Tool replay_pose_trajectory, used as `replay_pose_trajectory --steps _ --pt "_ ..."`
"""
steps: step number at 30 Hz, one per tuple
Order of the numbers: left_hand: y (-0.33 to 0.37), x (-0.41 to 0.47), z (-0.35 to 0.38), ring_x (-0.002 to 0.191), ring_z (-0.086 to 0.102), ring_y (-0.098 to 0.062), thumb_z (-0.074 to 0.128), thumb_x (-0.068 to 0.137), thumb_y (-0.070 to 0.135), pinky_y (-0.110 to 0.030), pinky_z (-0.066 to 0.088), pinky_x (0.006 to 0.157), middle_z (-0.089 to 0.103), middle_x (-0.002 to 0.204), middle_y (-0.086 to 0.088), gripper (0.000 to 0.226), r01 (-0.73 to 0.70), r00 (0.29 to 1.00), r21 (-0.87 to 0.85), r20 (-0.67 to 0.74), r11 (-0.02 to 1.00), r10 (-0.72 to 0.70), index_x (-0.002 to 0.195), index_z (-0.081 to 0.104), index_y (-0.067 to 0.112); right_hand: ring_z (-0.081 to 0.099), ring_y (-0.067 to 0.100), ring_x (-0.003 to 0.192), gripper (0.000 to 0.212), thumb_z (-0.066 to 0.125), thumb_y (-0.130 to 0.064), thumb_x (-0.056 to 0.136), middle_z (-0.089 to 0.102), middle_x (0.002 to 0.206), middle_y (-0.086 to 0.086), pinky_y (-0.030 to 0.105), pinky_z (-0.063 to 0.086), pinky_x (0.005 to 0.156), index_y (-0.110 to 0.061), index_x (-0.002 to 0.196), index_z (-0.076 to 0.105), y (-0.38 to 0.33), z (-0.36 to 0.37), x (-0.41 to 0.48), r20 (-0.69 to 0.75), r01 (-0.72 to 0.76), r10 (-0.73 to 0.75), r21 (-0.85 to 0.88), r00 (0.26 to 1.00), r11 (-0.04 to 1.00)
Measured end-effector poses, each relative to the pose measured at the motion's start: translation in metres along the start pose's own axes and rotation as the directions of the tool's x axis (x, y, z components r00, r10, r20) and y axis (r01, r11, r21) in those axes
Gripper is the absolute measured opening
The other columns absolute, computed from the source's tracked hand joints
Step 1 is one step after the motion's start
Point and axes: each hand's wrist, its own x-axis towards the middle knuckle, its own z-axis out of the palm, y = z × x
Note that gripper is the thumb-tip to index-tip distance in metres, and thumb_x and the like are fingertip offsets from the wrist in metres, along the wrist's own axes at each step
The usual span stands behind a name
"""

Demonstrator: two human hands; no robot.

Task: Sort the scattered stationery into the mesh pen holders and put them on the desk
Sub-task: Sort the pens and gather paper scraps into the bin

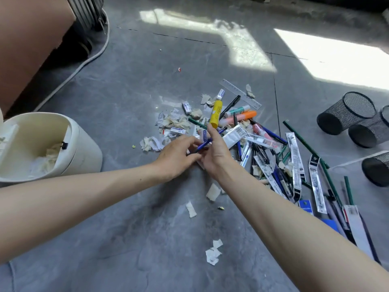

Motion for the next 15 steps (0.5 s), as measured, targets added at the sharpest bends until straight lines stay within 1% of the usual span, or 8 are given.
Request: replay_pose_trajectory --steps 2,4,6,8,9,11,13,15 --pt "0.001 0.002 -0.001 0.086 0.054 -0.018 0.057 0.091 0.034 -0.037 0.045 0.079 0.059 0.095 -0.002 0.019 -0.044 0.999 -0.015 -0.005 0.999 0.044 0.099 0.062 0.017 0.051 0.018 0.051 0.024 0.056 -0.028 0.094 0.05 0.061 0.007 0.026 0.047 0.052 -0.01 0.077 0.054 0.002 -0.001 0.005 -0.065 0.035 -0.036 -0.008 0.997 0.999" --pt "-0.001 0.01 -0.003 0.085 0.051 -0.022 0.047 0.095 0.037 -0.039 0.04 0.075 0.056 0.09 -0.003 0.025 0.045 0.996 0.003 -0.078 0.999 -0.045 0.089 0.054 0.014 0.039 0.011 0.038 0.023 0.049 -0.023 0.097 0.041 0.055 0.005 0.018 0.037 0.042 -0.01 0.078 0.048 0.001 -0.002 0.008 -0.122 0.069 -0.075 -0.051 0.99 0.996" --pt "-0.005 0.02 -0.004 0.099 0.05 -0.025 0.047 0.095 0.035 -0.038 0.039 0.079 0.054 0.106 -0.005 0.022 0.125 0.99 0.193 -0.093 0.973 -0.109 0.097 0.05 0.014 0.032 0.008 0.03 0.019 0.047 -0.018 0.097 0.039 0.057 0.008 0.012 0.026 0.034 -0.01 0.08 0.045 -0.001 -0.004 0.008 -0.166 0.077 -0.094 -0.111 0.982 0.991" --pt "-0.008 0.03 -0.002 0.113 0.047 -0.029 0.053 0.091 0.03 -0.039 0.039 0.085 0.047 0.122 -0.01 0.029 0.146 0.988 0.405 -0.004 0.903 -0.157 0.112 0.047 0.011 0.034 0.008 0.031 0.018 0.059 -0.017 0.091 0.043 0.06 0.008 0.014 0.025 0.033 -0.009 0.081 0.047 -0.004 -0.008 0.008 -0.235 0.068 -0.125 -0.238 0.964 0.969" --pt "-0.008 0.035 -0.001 0.114 0.047 -0.032 0.055 0.09 0.027 -0.039 0.04 0.084 0.046 0.124 -0.013 0.032 0.152 0.983 0.459 0.019 0.876 -0.181 0.114 0.047 0.009 0.041 0.011 0.037 0.02 0.067 -0.018 0.086 0.048 0.063 0.008 0.018 0.03 0.037 -0.008 0.084 0.051 -0.006 -0.011 0.007 -0.293 0.056 -0.158 -0.328 0.943 0.943" --pt "-0.005 0.043 0.002 0.105 0.051 -0.035 0.058 0.085 0.016 -0.036 0.041 0.072 0.049 0.117 -0.015 0.021 0.154 0.984 0.5 0.001 0.852 -0.179 0.101 0.052 0.005 0.059 0.024 0.068 0.033 0.075 -0.017 0.077 0.062 0.087 0.013 0.027 0.04 0.057 -0.002 0.101 0.058 -0.011 -0.022 0.008 -0.422 0.015 -0.254 -0.493 0.87 0.87" --pt "0.001 0.049 0.003 0.093 0.056 -0.034 0.058 0.08 0.008 -0.034 0.039 0.063 0.052 0.107 -0.013 0.009 0.155 0.986 0.491 -0.024 0.858 -0.164 0.088 0.057 0.004 0.061 0.029 0.096 0.045 0.075 -0.015 0.077 0.063 0.111 0.013 0.029 0.041 0.07 0.0 0.115 0.055 -0.018 -0.036 0.009 -0.5 -0.009 -0.324 -0.553 0.803 0.833" --pt "0.008 0.053 0.002 0.088 0.057 -0.031 0.056 0.081 0.009 -0.032 0.038 0.063 0.057 0.097 -0.01 0.007 0.163 0.986 0.436 -0.032 0.885 -0.166 0.087 0.058 0.008 0.06 0.031 0.102 0.054 0.078 -0.021 0.074 0.062 0.116 0.012 0.031 0.045 0.077 -0.002 0.118 0.052 -0.022 -0.048 0.009 -0.524 -0.009 -0.359 -0.574 0.772 0.819"
